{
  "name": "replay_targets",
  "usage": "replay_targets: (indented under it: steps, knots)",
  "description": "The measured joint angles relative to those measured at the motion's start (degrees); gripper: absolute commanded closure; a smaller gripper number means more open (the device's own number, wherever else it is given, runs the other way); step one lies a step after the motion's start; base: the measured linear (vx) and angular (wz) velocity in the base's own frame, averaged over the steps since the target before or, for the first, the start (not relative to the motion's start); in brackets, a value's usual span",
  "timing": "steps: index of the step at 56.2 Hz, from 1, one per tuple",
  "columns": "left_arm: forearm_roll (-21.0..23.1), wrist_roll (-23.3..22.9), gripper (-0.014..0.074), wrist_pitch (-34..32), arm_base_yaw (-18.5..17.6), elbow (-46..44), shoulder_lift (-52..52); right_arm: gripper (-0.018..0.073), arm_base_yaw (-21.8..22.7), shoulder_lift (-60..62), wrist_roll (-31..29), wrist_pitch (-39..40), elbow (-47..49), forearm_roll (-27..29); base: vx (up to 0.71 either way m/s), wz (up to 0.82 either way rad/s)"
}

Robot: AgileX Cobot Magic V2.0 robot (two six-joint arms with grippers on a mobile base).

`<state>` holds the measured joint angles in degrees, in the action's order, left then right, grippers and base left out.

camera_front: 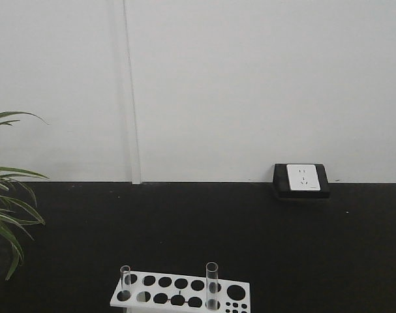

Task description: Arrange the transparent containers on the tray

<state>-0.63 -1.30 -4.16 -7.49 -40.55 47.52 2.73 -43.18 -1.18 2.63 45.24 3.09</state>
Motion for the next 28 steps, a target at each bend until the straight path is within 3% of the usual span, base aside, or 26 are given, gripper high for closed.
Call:
replay_targets:
  steps: [8, 14, 20, 28]
  knots:
    - [0.00, -0.21, 0.0242, 0.00, 0.00, 0.00, 0.00, 0.0049, 0.00, 0.00, 0.00, -0.46, 0.00, 0.00, 0.00, 0.00]
    - [0.00, -0.35, 0.0133, 0.00, 0.00, 0.00, 0.00, -0.0081, 0.00, 0.00, 0.05, -0.53, 0.00, 0.00, 0.00, 0.00]
    - [0.00, -0.35, 0.0069, -0.06, 0.00, 0.00, 0.00, -0.0161, 0.00, 0.00, 0.05, -0.53, 0.00, 0.00, 0.00, 0.00]
    - [0.00, -0.37, 0.0052, -1.14, 0.00, 0.00, 0.00, -0.0165, 0.00, 0.00, 1.18, 0.25, 0.00, 0.18, 0.00, 0.00]
